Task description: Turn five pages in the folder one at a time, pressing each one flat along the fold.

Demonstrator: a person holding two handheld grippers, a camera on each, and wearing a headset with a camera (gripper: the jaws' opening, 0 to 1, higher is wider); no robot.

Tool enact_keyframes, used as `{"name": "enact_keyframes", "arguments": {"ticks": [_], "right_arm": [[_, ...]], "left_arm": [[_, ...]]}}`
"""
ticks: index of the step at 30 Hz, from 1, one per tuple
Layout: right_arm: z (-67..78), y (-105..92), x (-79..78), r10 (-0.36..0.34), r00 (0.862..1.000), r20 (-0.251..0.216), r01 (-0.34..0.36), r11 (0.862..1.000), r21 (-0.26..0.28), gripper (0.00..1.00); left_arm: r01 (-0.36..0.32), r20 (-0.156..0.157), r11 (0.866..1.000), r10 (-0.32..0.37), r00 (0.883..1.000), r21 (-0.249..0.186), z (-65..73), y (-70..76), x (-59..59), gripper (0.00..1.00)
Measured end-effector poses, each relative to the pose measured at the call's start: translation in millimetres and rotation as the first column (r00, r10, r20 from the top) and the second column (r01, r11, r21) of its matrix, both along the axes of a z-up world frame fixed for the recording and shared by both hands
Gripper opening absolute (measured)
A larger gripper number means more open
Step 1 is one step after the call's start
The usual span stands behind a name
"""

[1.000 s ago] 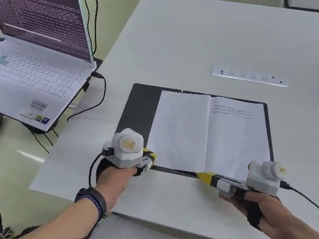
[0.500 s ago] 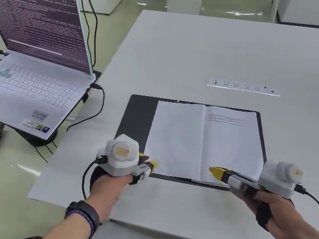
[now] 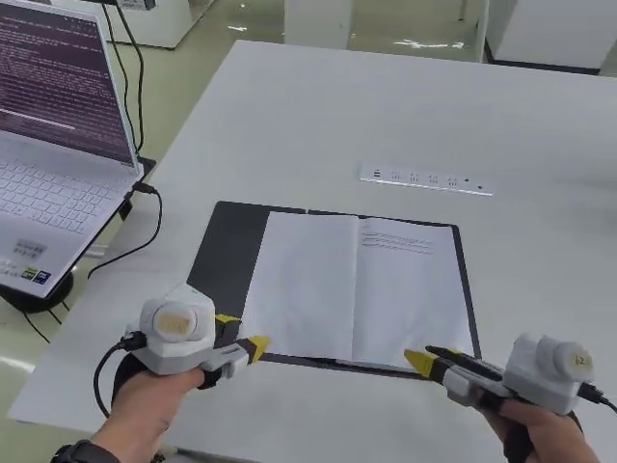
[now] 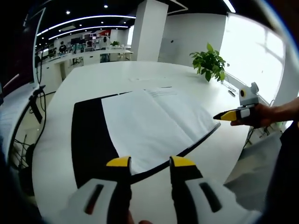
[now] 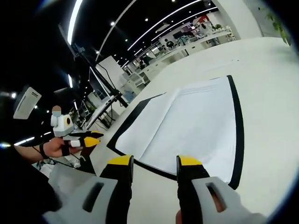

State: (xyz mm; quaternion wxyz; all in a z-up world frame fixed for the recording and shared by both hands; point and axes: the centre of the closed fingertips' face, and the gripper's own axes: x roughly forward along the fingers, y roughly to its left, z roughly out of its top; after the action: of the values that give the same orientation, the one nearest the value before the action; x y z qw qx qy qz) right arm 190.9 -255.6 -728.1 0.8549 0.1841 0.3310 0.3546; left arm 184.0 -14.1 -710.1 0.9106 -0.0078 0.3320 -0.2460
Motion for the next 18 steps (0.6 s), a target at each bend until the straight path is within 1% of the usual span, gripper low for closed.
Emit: {"name": "enact_keyframes", "arguments": {"ticks": [1, 2, 4, 6, 9, 11, 12, 14, 16, 18], "right_arm": [[1.6, -3.4, -1.5, 0.002, 1.000, 0.006, -0.002, 1.000, -0.011, 0.38], [4.1, -9.1, -3.1, 0.004, 1.000, 0.014, -0.004, 1.000, -0.022, 0.39], [11.6, -16.1, -5.7, 0.005, 1.000, 0.031, -0.005, 1.000, -0.010, 0.40], [16.5, -22.7, -6.6, -0.003, 0.999, 0.039, 0.003, 1.000, -0.006, 0.44], [24.3, -37.1, -8.0, -0.015, 0.998, 0.066, 0.017, 0.999, -0.029, 0.49], [29.7, -43.8, -9.6, -0.021, 0.997, 0.079, 0.024, 0.999, -0.040, 0.51], [31.2, -46.1, -10.4, -0.020, 0.996, 0.085, 0.024, 0.999, -0.048, 0.53], [33.7, -51.2, -12.3, -0.007, 0.994, 0.105, 0.015, 0.996, -0.084, 0.56], [34.7, -53.3, -14.9, 0.012, 0.994, 0.112, 0.001, 0.994, -0.112, 0.59], [37.7, -54.5, -18.4, 0.040, 0.992, 0.123, -0.021, 0.989, -0.144, 0.59]], "left_arm": [[0.007, 0.013, 1.000, -0.007, 1.000, -0.003, 6.1, 1.7, 1.2, 0.34], [0.008, 0.022, 1.000, -0.008, 1.000, -0.001, 9.4, 3.3, 1.9, 0.35], [0.018, 0.042, 1.000, -0.019, 0.999, 0.013, 16.2, 7.7, 2.8, 0.36], [0.030, 0.053, 0.999, -0.031, 0.998, 0.033, 22.2, 11.6, 2.1, 0.38], [0.051, 0.071, 0.997, -0.055, 0.996, 0.056, 30.4, 15.6, 1.7, 0.42], [0.059, 0.079, 0.996, -0.063, 0.995, 0.060, 35.1, 17.5, 1.5, 0.45], [0.066, 0.086, 0.996, -0.072, 0.994, 0.065, 38.5, 18.2, 1.0, 0.46], [0.076, 0.092, 0.994, -0.083, 0.992, 0.075, 42.5, 19.2, -0.1, 0.49], [0.088, 0.094, 0.993, -0.096, 0.991, 0.084, 46.2, 17.9, -2.7, 0.51], [0.099, 0.095, 0.990, -0.108, 0.990, 0.095, 47.1, 17.7, -3.5, 0.54]]}}
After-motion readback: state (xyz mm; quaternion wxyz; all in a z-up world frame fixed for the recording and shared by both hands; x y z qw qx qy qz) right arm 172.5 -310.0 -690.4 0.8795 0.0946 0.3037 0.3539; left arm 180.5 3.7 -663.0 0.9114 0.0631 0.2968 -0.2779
